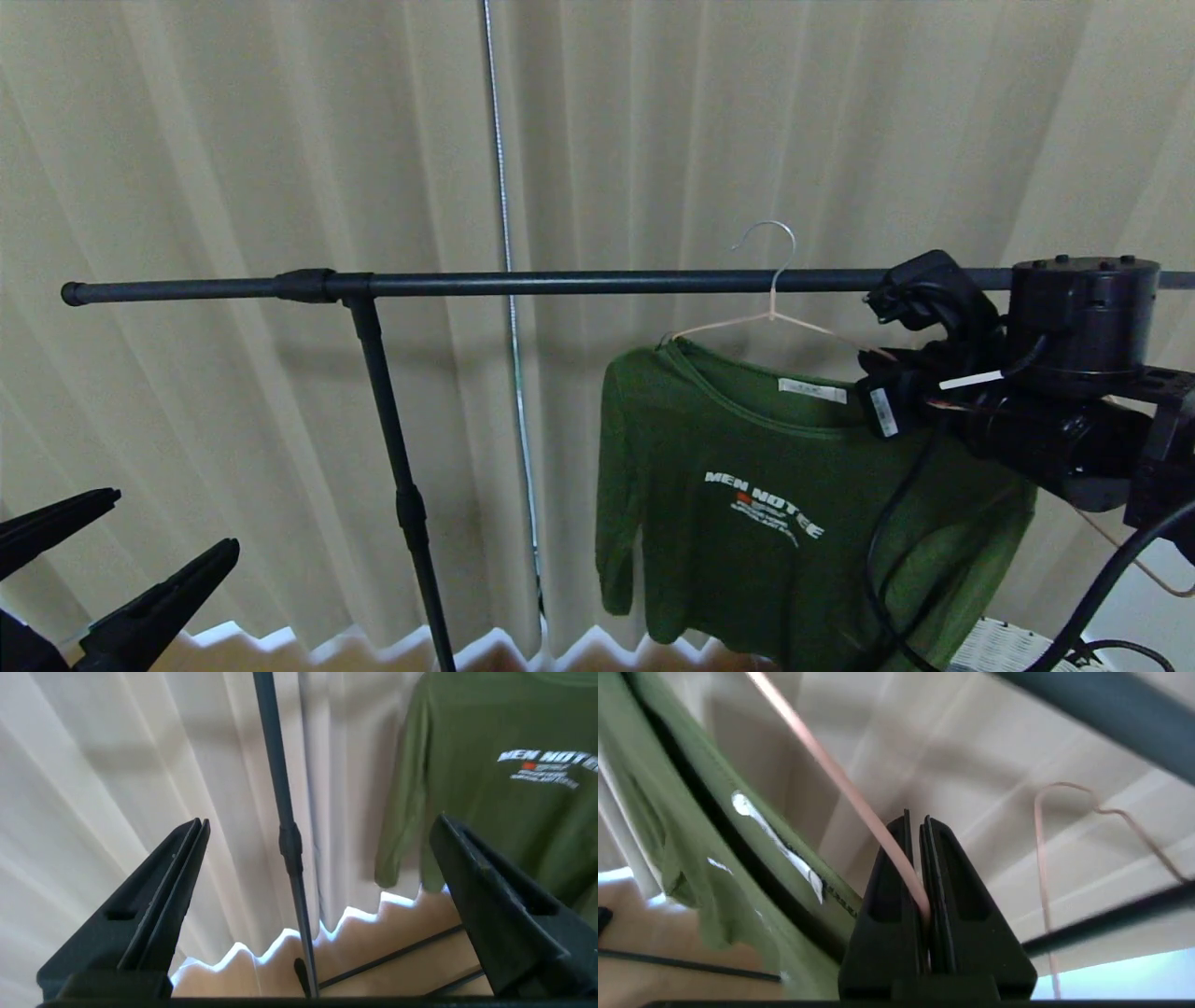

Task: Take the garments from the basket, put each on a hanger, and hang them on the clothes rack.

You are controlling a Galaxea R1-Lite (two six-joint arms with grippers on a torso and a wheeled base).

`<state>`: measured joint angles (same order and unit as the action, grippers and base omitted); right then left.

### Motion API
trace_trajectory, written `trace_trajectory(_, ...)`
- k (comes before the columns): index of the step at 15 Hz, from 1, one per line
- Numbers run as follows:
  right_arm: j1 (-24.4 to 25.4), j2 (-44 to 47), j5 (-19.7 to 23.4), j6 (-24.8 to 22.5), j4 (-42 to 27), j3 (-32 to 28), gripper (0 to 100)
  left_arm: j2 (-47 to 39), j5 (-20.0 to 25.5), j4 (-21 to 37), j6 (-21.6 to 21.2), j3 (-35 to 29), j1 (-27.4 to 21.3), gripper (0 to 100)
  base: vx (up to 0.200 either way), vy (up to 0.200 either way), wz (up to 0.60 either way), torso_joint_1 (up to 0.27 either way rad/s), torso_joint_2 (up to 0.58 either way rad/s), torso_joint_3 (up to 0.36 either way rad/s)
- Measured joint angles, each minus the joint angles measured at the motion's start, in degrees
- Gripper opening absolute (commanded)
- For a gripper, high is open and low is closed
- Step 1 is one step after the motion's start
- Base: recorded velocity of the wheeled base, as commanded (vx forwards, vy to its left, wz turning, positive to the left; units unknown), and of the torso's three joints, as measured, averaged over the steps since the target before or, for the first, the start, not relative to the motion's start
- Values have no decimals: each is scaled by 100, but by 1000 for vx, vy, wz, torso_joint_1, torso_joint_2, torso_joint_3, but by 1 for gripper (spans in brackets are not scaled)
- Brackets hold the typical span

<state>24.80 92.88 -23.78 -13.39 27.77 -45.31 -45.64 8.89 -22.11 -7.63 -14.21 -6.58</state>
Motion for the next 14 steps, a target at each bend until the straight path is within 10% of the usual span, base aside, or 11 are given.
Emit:
trace_trajectory(12,803,474,2,-2,-11,-138,0,74,-2,0,-9,44,-2,100,0,0,0,0,0,0)
trace_trajectory(13,830,474,11,0,-7,-138,100,74,0,2,-9,44,-2,100,0,0,0,0,0,0)
trace_trajectory(14,850,472,15,4,0,-135,100,77,2,0,-9,41,-2,100,0,0,0,0,0,0)
